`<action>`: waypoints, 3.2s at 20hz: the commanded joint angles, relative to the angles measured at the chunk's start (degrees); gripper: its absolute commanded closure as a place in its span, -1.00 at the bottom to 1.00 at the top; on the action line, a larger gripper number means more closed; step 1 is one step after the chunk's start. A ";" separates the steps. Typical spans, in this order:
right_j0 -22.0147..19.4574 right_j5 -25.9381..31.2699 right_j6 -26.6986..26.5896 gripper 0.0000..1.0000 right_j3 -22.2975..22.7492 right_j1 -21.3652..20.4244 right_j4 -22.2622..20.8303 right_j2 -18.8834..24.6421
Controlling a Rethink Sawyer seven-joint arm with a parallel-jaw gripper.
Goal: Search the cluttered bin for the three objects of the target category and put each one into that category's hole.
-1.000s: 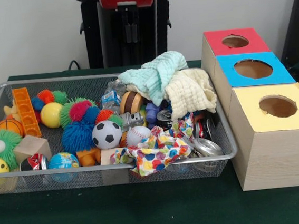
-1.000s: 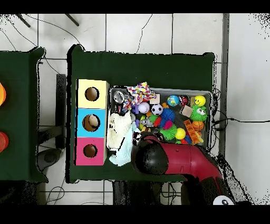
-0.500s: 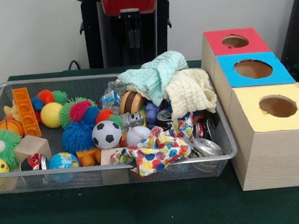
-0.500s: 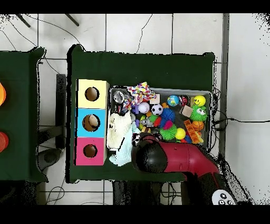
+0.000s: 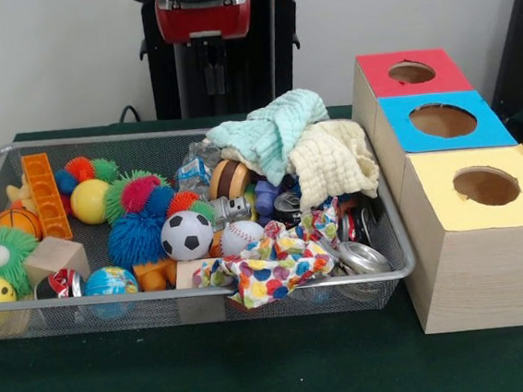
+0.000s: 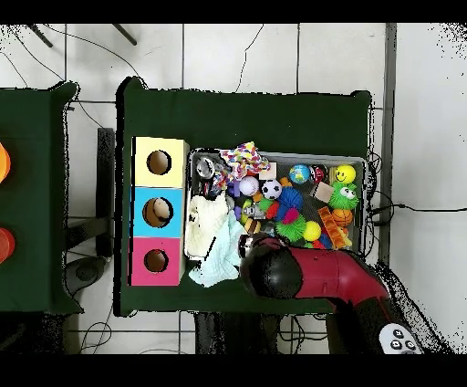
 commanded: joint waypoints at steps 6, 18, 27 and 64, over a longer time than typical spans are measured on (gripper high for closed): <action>-1.35 -2.93 -2.28 1.00 -2.84 1.60 -5.72 3.96; 1.57 1.77 0.38 1.00 -2.44 -5.41 -4.12 2.28; 4.05 -3.70 5.56 1.00 -6.28 4.38 -4.48 -1.34; 2.10 -2.44 1.38 1.00 -13.48 12.46 -2.65 0.80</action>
